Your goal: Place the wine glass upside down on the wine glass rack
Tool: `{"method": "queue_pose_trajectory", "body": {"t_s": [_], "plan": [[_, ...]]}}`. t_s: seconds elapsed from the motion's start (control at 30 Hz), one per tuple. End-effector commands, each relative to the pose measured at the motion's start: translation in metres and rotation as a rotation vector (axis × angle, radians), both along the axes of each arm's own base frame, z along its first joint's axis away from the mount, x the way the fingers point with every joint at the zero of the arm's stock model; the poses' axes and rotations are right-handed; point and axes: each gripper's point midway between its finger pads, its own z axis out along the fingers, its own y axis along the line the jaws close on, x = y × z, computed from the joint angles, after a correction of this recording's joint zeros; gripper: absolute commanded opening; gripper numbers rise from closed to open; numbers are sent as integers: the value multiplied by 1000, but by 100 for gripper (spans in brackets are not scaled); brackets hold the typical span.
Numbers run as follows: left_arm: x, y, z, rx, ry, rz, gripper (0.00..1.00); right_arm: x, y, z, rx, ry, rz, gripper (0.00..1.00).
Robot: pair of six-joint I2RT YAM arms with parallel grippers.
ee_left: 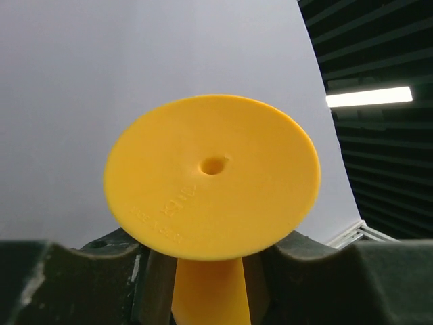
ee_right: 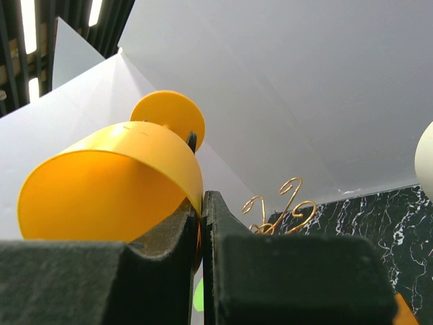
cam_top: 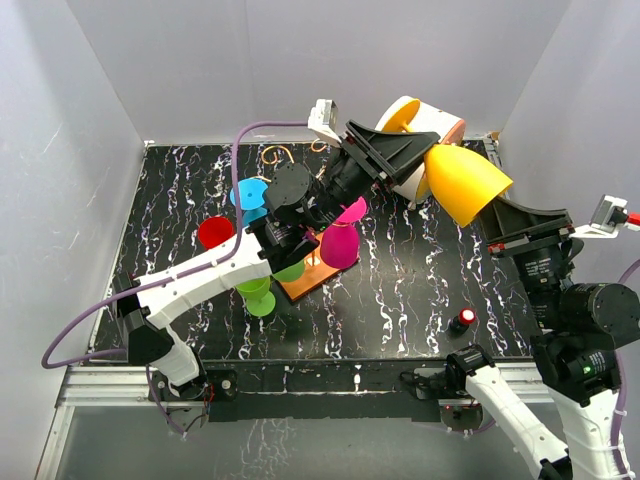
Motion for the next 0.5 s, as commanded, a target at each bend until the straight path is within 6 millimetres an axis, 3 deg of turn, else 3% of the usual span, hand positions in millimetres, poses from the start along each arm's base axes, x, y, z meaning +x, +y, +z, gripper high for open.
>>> {"method": "queue_pose_trajectory", "body": {"t_s": [0.0, 0.13, 0.23, 0.37, 0.47], "plan": [[-7, 21, 42, -118, -61, 26, 32, -8, 18, 1, -80, -49, 88, 0], [-7, 21, 43, -119, -68, 29, 20, -8, 21, -2, -99, -44, 100, 0], [-7, 23, 43, -119, -77, 37, 0, -7, 23, -5, -122, -45, 104, 0], [-9, 29, 44, -124, -101, 59, 0, -5, 21, -8, -164, -26, 83, 0], [-8, 35, 46, -117, -127, 93, 0, -5, 19, -7, -198, -13, 65, 13]]}}
